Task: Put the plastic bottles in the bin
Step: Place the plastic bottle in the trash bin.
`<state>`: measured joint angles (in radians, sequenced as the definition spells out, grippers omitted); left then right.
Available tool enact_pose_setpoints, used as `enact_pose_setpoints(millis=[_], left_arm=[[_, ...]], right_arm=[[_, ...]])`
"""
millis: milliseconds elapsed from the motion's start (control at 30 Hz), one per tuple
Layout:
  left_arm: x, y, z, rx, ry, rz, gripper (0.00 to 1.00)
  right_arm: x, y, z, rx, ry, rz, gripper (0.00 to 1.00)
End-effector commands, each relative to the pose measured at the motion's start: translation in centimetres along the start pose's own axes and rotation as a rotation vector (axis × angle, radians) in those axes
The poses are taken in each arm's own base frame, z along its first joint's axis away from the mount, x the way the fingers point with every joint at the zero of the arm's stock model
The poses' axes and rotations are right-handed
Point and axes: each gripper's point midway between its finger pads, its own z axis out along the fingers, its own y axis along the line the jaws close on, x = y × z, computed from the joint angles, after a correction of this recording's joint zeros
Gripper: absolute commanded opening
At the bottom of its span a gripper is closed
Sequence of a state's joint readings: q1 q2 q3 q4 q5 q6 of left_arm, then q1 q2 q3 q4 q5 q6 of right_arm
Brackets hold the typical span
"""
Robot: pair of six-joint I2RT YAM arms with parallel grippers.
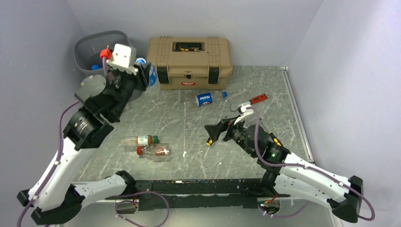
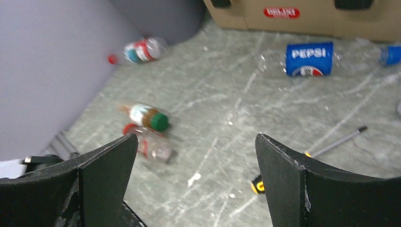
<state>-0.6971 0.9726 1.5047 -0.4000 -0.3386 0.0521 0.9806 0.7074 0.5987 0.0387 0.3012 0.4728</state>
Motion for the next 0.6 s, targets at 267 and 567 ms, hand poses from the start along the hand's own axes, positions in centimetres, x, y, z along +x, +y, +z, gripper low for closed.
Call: enact_pose_setpoints(millis=[267, 567], left_arm=[[-6.4, 11.8, 6.6, -0.368, -0.106, -0.089, 0.0], [-7.3, 23.5, 7.6, -0.639, -0.26, -0.139, 0.0]], right_arm=[[4.1, -4.6, 1.1, 0.21, 0.065, -0.008, 0.98], [6.1, -4.9, 0.2, 0.181, 0.128, -0.024, 0.97]])
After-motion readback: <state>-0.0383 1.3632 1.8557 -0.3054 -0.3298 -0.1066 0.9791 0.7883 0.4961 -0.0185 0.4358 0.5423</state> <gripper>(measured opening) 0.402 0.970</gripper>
